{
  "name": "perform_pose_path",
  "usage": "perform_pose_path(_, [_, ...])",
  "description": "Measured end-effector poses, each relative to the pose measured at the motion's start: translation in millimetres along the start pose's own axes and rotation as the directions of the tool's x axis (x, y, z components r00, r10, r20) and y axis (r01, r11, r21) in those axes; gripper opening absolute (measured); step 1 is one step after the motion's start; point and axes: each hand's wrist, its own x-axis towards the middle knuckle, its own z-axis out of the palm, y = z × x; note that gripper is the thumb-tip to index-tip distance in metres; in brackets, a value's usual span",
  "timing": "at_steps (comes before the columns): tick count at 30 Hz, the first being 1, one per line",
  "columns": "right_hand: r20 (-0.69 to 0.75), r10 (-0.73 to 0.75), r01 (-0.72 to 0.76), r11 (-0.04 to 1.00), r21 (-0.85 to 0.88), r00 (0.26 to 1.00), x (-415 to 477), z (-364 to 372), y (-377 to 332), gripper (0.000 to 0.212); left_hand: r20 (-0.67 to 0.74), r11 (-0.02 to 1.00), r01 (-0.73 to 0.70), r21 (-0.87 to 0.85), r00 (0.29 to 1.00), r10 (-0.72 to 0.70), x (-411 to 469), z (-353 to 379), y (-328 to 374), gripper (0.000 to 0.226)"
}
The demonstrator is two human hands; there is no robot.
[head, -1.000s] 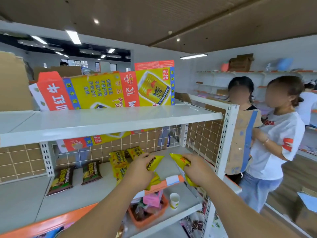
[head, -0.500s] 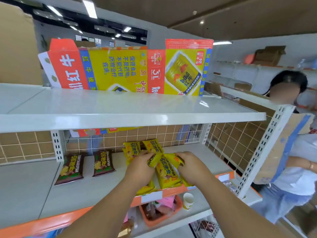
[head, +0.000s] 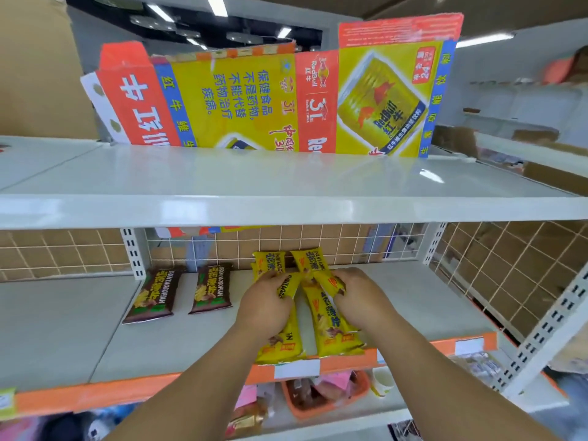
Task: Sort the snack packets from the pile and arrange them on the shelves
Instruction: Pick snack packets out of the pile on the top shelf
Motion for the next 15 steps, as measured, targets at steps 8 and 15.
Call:
perform_pose_path(8, [-0.026,-0.056,0.057,0.998,0.01,0.998,49,21,26,0.04,-0.131,0.981,0.111,0.162,0.987,-0.09,27,26,16,0.055])
perform_pose_path(15, [-0.098,-0.046,0.047,0.999,0.009,0.994,107,38,23,0.043,-0.202,0.976,0.09,0.2,0.978,-0.049,73,41,11,0.042])
